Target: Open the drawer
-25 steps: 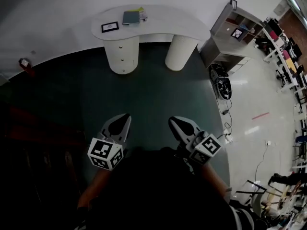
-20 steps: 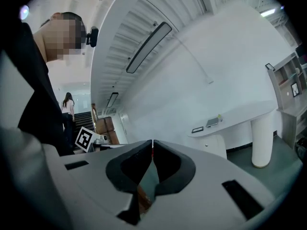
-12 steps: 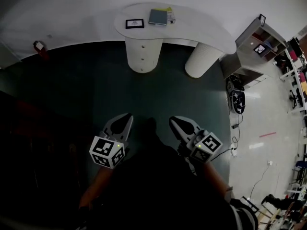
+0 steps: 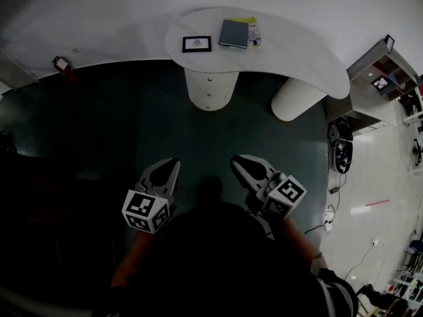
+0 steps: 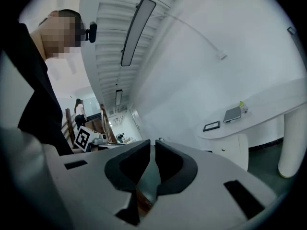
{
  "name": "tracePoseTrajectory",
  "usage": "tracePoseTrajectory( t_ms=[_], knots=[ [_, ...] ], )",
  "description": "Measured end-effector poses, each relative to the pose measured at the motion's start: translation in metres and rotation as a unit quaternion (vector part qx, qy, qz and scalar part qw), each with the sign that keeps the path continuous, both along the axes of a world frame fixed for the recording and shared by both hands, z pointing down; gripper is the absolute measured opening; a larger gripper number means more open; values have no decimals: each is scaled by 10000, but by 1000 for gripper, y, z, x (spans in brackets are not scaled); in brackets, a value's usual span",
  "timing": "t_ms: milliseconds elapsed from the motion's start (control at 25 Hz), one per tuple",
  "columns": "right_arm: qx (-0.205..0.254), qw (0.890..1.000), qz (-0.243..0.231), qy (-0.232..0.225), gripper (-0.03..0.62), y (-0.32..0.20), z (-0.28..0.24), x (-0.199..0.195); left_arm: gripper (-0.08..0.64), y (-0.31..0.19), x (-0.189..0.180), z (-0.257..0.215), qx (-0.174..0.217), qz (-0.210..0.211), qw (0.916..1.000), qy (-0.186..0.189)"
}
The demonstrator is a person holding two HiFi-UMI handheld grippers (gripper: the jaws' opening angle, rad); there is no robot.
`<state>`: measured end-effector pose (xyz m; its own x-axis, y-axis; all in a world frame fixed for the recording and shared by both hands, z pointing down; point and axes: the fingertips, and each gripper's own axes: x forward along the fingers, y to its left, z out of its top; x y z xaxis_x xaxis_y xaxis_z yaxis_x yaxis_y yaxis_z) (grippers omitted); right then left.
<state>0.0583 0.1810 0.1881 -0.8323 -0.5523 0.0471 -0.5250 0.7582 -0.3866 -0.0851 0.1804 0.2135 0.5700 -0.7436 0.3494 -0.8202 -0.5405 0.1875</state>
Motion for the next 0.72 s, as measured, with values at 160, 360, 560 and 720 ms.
tracePoseTrajectory(
  t_ms=[160,360,560,720],
  knots=[
    [-54,9999,-155,29,18,-61,1,-2,20,-48,2,2,-53,-125,9999,-1],
    [-285,9994,-138,-117,18,-107,4,-19,20,-91,-1,15,-289,-40,9995,71],
    [-561,9982,94,-186,18,-156,7,-47,20,-145,-24,25,-433,168,9988,131],
    [-435,9983,238,311,18,-205,21,-73,20,-204,-50,28,-278,582,9979,-26]
  ],
)
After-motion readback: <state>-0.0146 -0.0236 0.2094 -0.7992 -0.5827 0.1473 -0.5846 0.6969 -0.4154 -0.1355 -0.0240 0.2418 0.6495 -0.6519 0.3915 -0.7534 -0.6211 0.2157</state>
